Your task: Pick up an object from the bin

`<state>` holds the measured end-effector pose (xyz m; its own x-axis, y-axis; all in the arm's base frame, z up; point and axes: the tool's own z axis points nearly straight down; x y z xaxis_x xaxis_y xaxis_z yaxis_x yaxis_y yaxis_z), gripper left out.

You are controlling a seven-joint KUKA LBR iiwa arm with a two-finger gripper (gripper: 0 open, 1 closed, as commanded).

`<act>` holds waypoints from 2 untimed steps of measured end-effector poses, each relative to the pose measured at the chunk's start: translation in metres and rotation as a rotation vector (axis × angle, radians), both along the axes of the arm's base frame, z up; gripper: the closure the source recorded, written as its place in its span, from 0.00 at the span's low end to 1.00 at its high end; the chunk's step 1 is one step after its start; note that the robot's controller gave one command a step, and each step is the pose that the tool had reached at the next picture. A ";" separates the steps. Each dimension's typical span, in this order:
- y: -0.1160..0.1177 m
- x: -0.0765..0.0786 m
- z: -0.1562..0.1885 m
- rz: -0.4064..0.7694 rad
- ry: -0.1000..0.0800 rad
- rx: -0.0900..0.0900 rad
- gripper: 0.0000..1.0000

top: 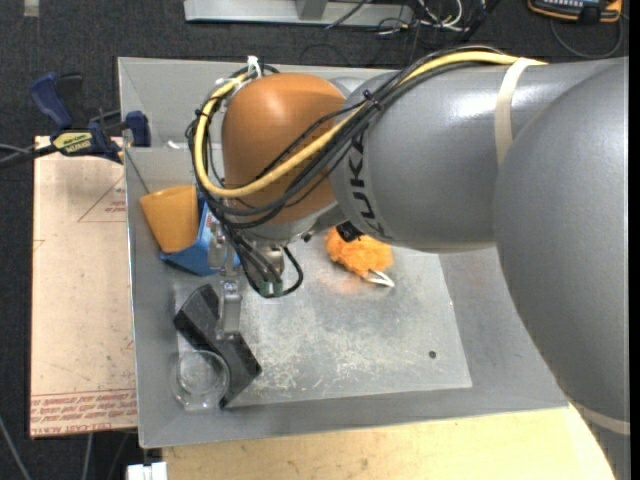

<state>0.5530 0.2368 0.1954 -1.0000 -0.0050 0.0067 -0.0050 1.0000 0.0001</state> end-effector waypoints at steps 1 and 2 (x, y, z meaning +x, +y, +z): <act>-0.001 0.002 0.005 -0.005 -0.007 0.002 0.00; 0.002 -0.016 -0.055 -0.074 -0.008 0.003 0.00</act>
Offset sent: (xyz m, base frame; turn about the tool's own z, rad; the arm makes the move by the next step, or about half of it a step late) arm -0.0393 0.0057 -0.1254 0.1535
